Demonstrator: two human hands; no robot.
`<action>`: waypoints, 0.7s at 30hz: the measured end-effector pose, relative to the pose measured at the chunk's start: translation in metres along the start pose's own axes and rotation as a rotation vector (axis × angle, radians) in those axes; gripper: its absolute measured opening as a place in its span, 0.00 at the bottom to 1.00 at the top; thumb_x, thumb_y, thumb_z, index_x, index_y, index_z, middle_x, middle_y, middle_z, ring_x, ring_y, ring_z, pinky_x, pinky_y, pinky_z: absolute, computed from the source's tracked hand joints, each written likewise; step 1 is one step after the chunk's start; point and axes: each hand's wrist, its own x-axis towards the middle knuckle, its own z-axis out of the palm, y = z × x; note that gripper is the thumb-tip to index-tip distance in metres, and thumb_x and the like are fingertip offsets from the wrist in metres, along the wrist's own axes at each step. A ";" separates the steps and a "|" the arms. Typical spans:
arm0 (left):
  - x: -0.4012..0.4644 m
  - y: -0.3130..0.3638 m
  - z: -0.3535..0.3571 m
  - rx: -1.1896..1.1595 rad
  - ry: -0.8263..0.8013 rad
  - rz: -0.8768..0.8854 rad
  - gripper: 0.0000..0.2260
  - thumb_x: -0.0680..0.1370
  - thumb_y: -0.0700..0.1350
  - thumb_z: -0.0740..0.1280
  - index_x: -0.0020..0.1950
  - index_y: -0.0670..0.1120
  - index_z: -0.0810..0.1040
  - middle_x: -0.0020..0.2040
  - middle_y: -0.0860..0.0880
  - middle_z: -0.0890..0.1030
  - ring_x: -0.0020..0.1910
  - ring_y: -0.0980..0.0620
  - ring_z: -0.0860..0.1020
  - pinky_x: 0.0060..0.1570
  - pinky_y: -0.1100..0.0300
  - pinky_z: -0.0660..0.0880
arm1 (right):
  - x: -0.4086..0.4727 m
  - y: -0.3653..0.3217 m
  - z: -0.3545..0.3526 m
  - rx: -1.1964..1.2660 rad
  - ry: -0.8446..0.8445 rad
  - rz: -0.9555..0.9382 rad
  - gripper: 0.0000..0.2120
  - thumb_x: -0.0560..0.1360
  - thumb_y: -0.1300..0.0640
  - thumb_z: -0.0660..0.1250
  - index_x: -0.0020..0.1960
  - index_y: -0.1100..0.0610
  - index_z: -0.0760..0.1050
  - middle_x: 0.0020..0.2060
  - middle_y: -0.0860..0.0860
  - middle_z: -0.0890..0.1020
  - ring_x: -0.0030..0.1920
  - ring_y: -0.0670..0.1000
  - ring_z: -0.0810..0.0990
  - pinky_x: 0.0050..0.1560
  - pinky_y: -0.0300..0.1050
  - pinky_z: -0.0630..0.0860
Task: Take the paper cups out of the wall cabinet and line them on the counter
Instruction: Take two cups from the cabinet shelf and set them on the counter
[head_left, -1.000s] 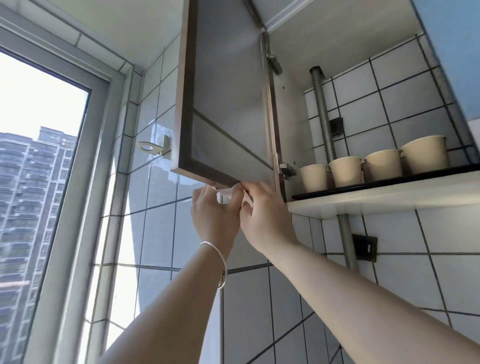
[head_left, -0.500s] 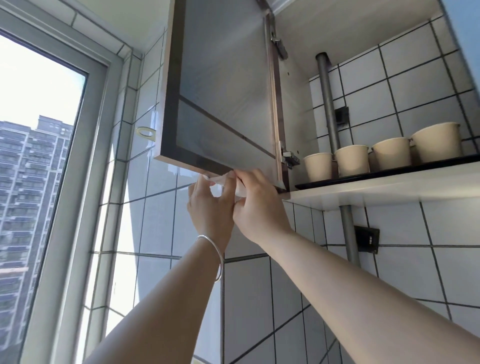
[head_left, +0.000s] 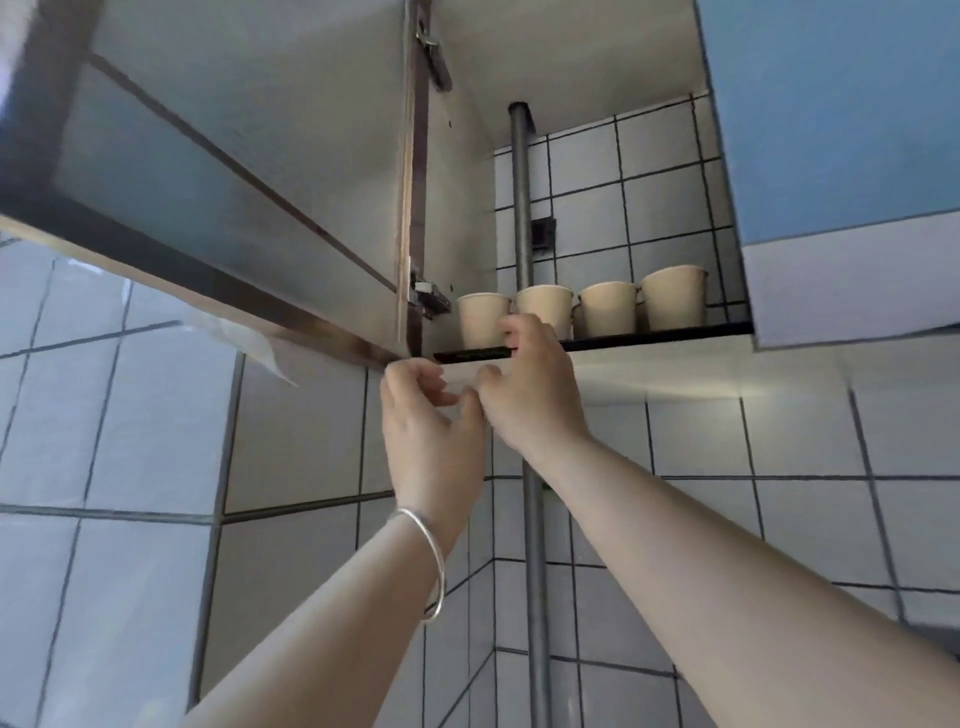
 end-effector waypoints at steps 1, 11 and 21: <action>0.000 0.001 0.013 0.019 -0.088 -0.020 0.10 0.73 0.40 0.67 0.51 0.49 0.69 0.51 0.49 0.74 0.41 0.63 0.72 0.38 0.71 0.69 | 0.005 0.010 -0.011 -0.040 0.033 0.022 0.22 0.73 0.61 0.64 0.67 0.56 0.68 0.63 0.52 0.73 0.63 0.53 0.72 0.59 0.43 0.69; 0.047 0.039 0.136 0.173 -0.415 0.049 0.20 0.75 0.48 0.63 0.65 0.43 0.70 0.62 0.43 0.75 0.58 0.43 0.75 0.52 0.59 0.68 | 0.067 0.071 -0.105 -0.412 0.216 0.142 0.20 0.74 0.58 0.63 0.65 0.60 0.69 0.64 0.58 0.73 0.62 0.58 0.72 0.48 0.40 0.63; 0.071 0.053 0.170 0.606 -0.734 0.145 0.14 0.80 0.40 0.57 0.64 0.39 0.72 0.62 0.38 0.76 0.62 0.41 0.74 0.57 0.55 0.70 | 0.131 0.089 -0.105 -0.551 0.023 0.453 0.27 0.71 0.51 0.63 0.66 0.63 0.67 0.62 0.58 0.75 0.59 0.58 0.76 0.34 0.42 0.68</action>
